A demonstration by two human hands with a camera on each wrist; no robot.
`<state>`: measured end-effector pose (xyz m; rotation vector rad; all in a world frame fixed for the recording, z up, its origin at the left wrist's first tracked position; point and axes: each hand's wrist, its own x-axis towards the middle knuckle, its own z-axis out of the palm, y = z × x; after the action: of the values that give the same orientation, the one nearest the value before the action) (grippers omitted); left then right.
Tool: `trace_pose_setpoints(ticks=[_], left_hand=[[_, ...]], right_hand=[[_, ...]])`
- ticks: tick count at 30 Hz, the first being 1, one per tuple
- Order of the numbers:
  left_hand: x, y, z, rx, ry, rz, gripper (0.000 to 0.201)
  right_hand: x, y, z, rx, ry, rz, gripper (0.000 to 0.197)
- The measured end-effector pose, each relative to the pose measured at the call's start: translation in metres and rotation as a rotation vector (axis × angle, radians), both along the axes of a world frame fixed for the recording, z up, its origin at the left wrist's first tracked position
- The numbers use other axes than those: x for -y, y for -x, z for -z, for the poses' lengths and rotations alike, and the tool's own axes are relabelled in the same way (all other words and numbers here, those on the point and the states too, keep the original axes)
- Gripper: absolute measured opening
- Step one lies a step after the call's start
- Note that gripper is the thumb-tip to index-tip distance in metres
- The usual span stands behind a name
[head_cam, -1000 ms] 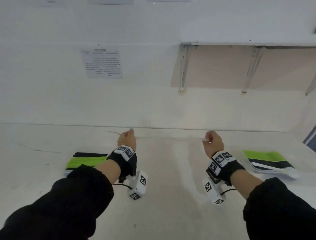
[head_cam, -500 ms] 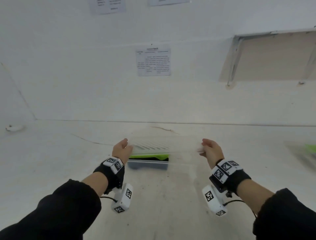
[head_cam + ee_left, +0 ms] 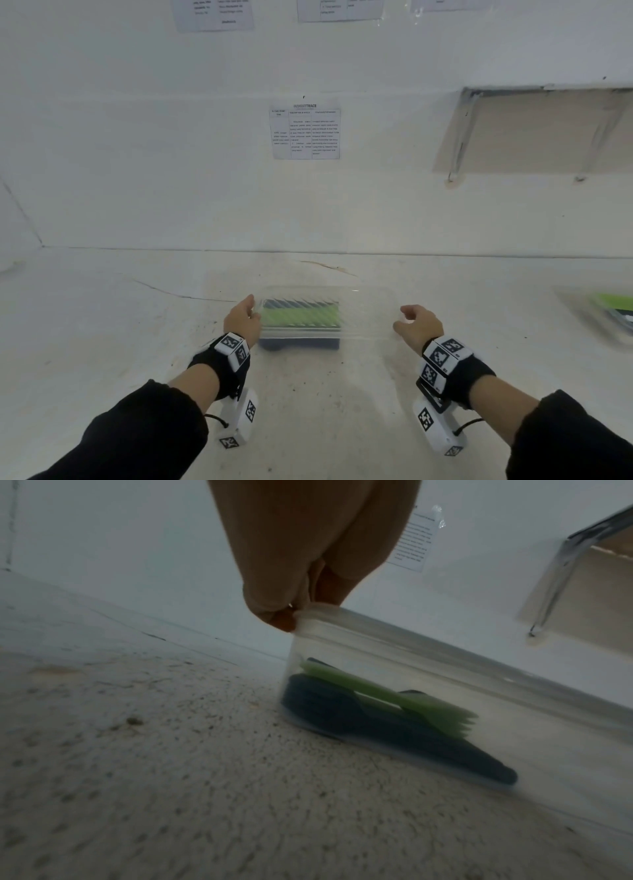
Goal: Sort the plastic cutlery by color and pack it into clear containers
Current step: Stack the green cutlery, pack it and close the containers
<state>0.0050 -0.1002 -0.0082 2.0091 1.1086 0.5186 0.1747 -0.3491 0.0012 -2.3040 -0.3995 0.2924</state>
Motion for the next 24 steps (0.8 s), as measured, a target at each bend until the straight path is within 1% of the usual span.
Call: trace_pose_setpoints(ticks=[2,6,10,13,14,16,19,21,24], left_hand=[[-0.002,0.0,0.0,-0.026,-0.007,-0.042,0.043],[-0.007,0.0,0.007,-0.088,0.037,-0.063,0.039],[-0.009,-0.004,0.009,-0.071,0.063,-0.107,0.037],[-0.016,-0.005,0.01,-0.05,0.146,-0.127,0.036],[-0.019,-0.005,0.011,-0.026,0.176,-0.137,0.036],[-0.021,-0.005,0.012,-0.007,0.187,-0.148,0.035],[-0.016,-0.012,0.01,-0.093,0.135,-0.091,0.038],[-0.013,-0.016,0.007,-0.13,0.123,-0.031,0.041],[-0.022,-0.022,0.003,-0.148,0.055,0.056,0.05]], right_hand=[[-0.003,0.0,0.001,-0.01,0.021,-0.009,0.05],[-0.01,-0.001,0.004,-0.005,0.022,0.002,0.044],[-0.012,-0.005,0.007,-0.059,0.018,0.031,0.042],[-0.011,-0.011,0.005,-0.132,0.02,0.027,0.046],[-0.012,-0.012,0.005,-0.139,0.041,0.014,0.047],[-0.017,-0.008,0.006,-0.091,0.109,-0.005,0.045],[-0.027,0.0,0.012,0.012,0.153,-0.002,0.04],[-0.031,-0.002,0.012,0.045,0.152,-0.023,0.038],[-0.036,-0.014,0.007,0.04,0.143,-0.058,0.049]])
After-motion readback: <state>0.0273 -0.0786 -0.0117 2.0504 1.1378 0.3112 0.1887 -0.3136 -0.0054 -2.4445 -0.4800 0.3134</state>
